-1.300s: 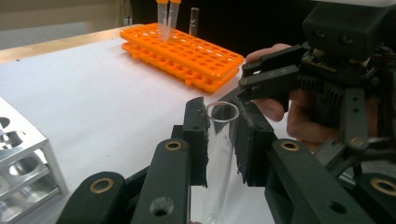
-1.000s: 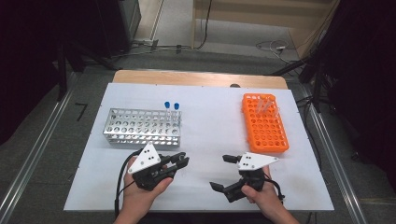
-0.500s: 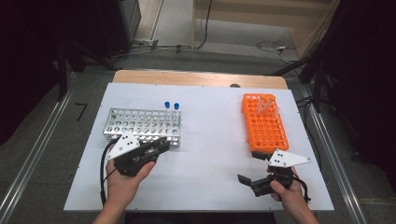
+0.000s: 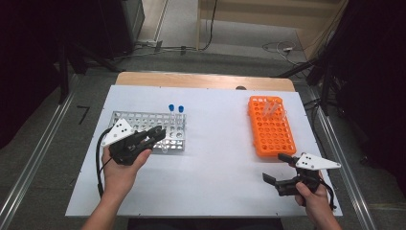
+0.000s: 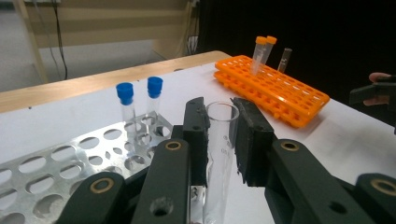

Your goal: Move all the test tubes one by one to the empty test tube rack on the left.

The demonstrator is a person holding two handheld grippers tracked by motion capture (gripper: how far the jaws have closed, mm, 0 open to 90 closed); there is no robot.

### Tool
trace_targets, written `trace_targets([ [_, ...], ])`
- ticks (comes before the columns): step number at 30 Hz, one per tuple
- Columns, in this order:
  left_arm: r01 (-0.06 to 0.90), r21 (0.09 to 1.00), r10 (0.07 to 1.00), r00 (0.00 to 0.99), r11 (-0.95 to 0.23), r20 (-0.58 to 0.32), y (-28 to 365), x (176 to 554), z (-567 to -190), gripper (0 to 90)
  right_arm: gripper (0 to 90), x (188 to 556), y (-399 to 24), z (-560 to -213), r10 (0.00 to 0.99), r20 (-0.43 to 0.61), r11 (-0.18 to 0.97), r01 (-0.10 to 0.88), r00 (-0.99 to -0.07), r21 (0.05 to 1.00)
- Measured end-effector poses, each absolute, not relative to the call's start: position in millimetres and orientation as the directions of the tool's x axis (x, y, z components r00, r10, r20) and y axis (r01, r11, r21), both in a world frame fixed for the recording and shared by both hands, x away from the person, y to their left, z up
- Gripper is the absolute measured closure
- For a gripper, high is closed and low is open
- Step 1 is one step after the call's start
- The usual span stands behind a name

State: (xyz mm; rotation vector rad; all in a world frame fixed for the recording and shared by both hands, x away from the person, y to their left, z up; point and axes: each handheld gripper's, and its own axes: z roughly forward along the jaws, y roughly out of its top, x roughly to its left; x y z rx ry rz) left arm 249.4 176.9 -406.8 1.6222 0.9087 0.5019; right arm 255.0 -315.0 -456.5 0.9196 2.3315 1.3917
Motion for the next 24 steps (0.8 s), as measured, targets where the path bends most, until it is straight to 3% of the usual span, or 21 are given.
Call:
trace_targets([
  [24,0.317,0.948,0.819,0.548,-0.015,-0.17,192,299,-397,76.3,2.3,266,-338,-462,0.702,0.1,0.296,0.416,-0.705,0.86],
])
